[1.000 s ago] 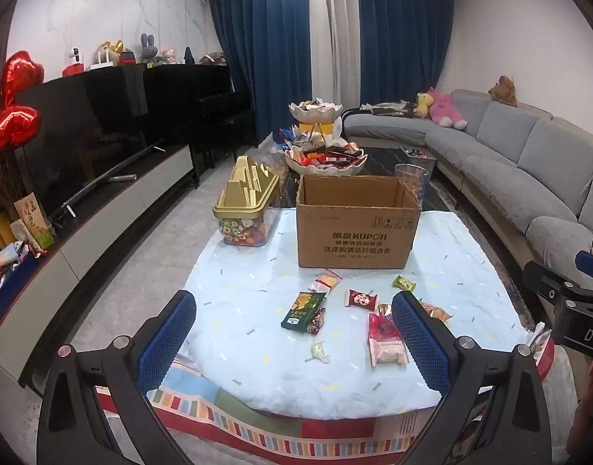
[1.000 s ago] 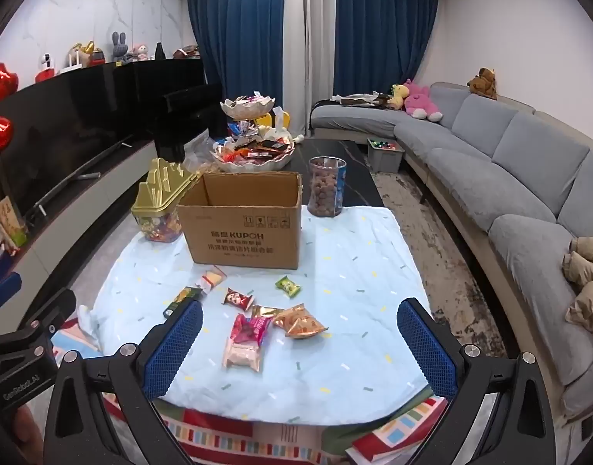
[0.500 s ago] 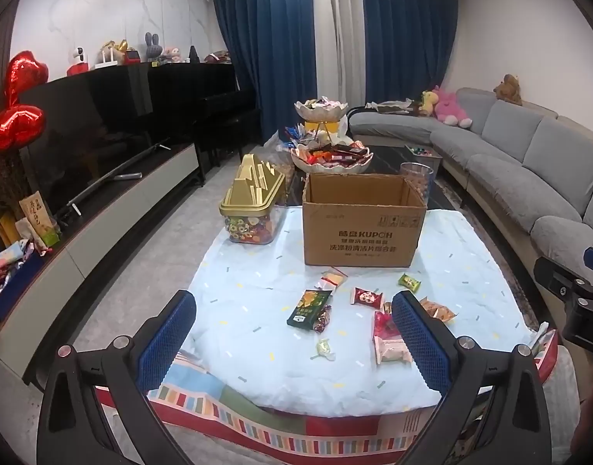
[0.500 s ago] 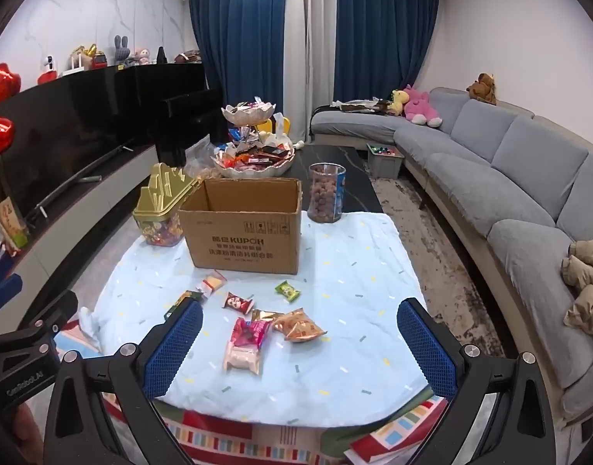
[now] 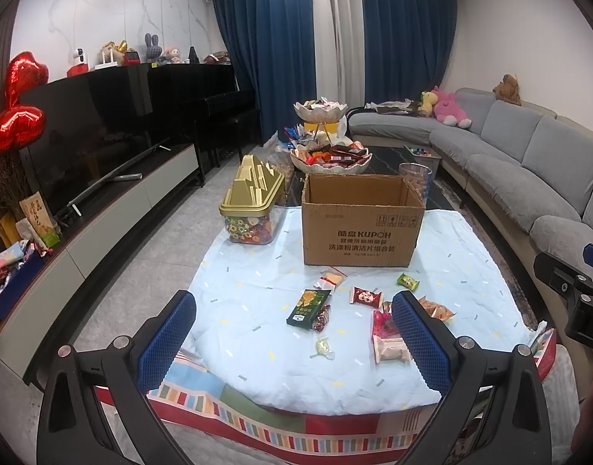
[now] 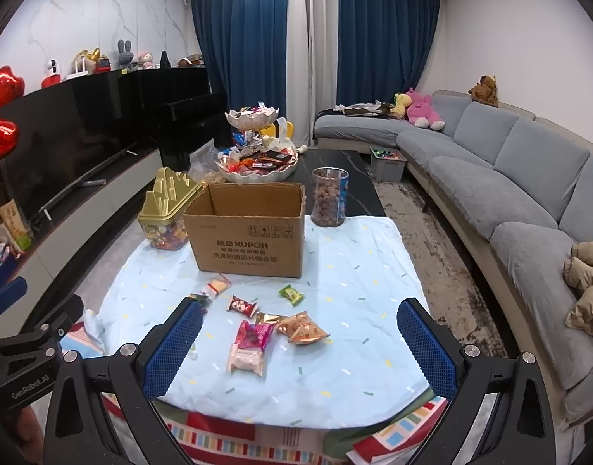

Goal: Organize snacks

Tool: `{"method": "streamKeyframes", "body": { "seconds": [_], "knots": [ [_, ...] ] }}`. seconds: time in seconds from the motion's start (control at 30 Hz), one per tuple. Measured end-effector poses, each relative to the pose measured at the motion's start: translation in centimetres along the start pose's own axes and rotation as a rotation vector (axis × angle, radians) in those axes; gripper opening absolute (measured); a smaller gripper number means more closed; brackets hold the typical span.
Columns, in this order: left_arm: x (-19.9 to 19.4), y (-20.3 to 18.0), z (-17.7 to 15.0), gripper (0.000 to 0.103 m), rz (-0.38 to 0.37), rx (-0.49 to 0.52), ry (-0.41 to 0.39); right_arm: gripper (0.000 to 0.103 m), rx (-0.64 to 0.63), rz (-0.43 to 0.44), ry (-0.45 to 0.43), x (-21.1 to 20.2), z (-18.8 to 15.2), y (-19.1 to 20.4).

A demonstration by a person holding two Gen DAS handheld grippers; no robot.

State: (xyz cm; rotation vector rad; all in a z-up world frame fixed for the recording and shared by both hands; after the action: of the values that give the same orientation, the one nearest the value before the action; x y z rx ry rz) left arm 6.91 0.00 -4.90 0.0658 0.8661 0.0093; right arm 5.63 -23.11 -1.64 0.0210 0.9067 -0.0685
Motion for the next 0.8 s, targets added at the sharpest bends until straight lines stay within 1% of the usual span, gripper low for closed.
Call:
{"method": "streamKeyframes", "body": {
  "seconds": [0.8],
  "knots": [
    [-0.96,-0.09,0.60,0.103,-0.002,-0.005,-0.010,0.102,-0.012,-0.004,-0.028,-0.83,0.21,0.19]
  ]
}}
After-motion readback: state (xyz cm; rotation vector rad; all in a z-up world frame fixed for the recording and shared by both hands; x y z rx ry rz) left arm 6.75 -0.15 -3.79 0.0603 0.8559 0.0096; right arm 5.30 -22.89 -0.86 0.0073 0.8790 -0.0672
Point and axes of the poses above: each gripper's, at about its wrist camera, not at the fingertips, and x roughly the way its jaws point, y to its left, z to its top, the point moved 9 cm from there along x, roughly the way its jaws point, and after that the axes turned 15 degrees about y, right-handed, at the moved point
